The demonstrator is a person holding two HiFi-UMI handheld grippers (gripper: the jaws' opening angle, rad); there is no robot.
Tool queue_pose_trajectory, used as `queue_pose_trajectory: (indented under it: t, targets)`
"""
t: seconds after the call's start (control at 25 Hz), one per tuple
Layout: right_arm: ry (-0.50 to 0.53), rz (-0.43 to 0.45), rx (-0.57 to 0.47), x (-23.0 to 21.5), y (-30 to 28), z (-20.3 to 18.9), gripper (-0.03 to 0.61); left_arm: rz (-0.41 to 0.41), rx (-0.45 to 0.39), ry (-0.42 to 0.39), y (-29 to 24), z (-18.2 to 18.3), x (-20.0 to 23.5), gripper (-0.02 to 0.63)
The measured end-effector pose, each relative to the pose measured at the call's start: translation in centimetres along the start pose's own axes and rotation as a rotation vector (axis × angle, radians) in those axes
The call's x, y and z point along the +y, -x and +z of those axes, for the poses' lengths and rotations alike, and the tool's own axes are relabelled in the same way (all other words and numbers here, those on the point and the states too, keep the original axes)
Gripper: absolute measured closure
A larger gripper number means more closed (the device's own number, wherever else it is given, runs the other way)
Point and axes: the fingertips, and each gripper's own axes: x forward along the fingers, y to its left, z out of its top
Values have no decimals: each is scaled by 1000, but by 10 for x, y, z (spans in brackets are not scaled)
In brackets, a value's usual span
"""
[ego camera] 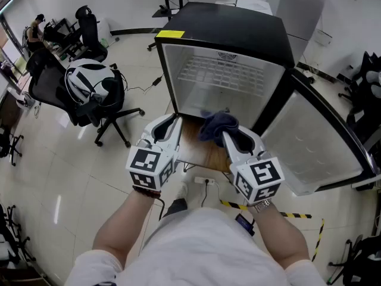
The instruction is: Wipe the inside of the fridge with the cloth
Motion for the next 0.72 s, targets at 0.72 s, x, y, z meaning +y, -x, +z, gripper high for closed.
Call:
queue_pose_trajectory:
  t: [0.72]
  targets:
    - [70,-43,14,-12,-173,32,525,-24,18,-30,-93,11,139,518]
